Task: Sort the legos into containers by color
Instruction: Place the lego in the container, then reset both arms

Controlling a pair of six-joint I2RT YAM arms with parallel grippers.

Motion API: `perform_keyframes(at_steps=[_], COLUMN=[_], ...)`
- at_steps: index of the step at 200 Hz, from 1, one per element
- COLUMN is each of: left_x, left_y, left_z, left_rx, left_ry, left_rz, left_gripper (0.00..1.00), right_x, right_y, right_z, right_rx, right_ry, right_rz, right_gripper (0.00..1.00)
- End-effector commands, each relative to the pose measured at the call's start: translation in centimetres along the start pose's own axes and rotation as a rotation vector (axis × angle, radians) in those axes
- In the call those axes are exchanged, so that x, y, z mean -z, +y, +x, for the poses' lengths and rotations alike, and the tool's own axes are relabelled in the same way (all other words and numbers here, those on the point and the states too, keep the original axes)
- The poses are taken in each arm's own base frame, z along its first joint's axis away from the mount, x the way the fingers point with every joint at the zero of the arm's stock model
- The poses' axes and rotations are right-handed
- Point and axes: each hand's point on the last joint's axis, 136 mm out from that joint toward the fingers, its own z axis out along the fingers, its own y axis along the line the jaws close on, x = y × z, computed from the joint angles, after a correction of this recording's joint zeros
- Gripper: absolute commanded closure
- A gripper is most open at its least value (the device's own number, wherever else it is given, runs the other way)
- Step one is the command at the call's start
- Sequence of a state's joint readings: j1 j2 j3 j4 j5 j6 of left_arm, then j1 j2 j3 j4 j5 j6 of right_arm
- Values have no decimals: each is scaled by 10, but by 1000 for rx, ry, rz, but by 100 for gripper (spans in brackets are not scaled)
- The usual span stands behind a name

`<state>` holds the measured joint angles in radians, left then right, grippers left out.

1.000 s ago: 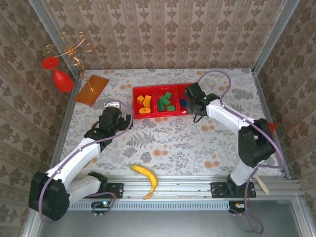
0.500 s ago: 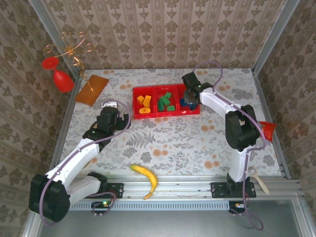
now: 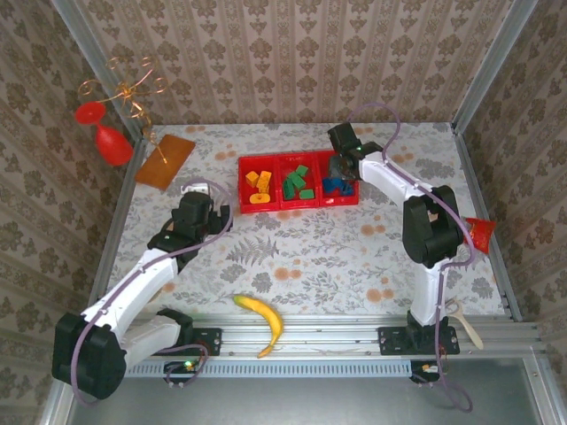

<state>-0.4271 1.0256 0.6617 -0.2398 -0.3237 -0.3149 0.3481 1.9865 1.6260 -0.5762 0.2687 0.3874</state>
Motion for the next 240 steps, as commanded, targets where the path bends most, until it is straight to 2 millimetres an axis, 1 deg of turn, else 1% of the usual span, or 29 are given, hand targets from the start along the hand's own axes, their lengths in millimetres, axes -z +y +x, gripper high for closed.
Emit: perform_keyframes(at_steps=[1,32,58,62,81,88,91,99,106,136,163,194,216,240], left_x=[5,9,10,10,9,8,8,6,5,-1,-10,-27,-39,-50], left_y=[15,25,35,35,42,43,44,47,49,54,63,73,70,69], left_z=[2,-4,-9,-10,-14,-16,-17,-18,-20,-27,-28,-27,-30,-33], left_rx=[10,0,-21,-26,-47,-57,-61,-79,-92,-135,-148,-154,-194,-230], left_ry=[-11,-43,-74,-82,-120,-138,-145,-165,-183,-297,-365,-379,-409,-434], left_rz=[-57,-91,-128,-131,-156,-163,-168,-179,-184,-178,-181,-184,-171,-170], left_gripper=[0,0,0,0,0,0,0,0,0,0,0,0,0,0], right_x=[30,63,89,94,110,115,117,121,130,139,141,139,136,126], right_y=[-5,-19,-41,-44,-64,-72,-74,-84,-93,-134,-158,-170,-174,-177], right_z=[-9,-9,2,2,17,25,23,30,34,62,80,92,98,105], right_rx=[4,-8,-30,-36,-62,-70,-81,-96,-112,-171,-183,-134,-110,-83], right_ry=[-34,-87,-139,-151,-186,-192,-217,-235,-267,-332,-388,-482,-528,-527], right_rz=[-17,-12,16,20,57,74,72,96,111,213,270,295,302,315], right_gripper=[38,34,26,25,17,12,9,1,0,0,0,0,0,0])
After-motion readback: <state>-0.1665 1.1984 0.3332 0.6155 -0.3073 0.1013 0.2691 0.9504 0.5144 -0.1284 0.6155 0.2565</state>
